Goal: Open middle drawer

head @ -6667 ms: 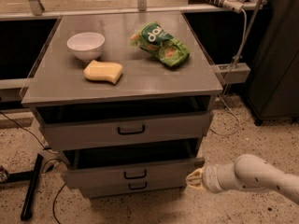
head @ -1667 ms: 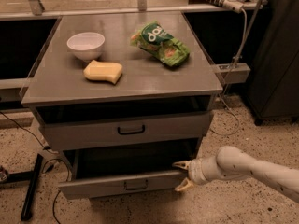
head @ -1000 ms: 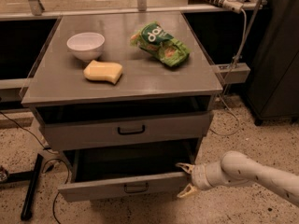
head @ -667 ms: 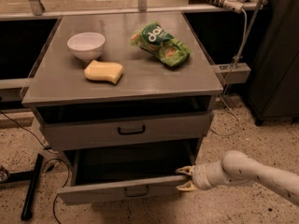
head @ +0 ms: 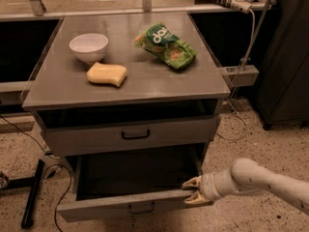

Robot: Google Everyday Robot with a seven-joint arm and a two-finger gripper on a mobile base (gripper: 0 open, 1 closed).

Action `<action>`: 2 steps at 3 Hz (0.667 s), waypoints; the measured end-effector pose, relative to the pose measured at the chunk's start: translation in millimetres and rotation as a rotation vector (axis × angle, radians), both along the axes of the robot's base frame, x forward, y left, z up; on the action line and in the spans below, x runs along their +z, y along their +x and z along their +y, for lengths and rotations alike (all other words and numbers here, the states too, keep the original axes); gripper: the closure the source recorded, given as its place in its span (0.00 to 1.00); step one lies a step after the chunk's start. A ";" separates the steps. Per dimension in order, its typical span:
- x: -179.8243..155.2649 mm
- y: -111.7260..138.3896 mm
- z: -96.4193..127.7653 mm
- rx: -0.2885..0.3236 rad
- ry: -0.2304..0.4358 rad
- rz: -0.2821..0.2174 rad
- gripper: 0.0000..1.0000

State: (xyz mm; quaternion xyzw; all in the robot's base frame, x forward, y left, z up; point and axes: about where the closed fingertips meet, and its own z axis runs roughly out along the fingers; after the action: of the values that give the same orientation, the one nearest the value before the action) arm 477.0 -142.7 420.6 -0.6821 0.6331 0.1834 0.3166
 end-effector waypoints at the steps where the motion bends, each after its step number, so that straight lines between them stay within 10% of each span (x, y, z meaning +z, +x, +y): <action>1: 12.2 -6.8 1.7 0.010 0.006 -0.019 1.00; 2: 12.2 -6.8 1.8 0.010 0.006 -0.019 0.82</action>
Offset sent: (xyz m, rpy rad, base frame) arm -0.0068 0.0017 0.0122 0.0057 -0.0191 0.0097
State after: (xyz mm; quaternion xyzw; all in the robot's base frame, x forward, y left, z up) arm 470.2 -140.9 432.8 -0.6860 0.6261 0.1803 0.3237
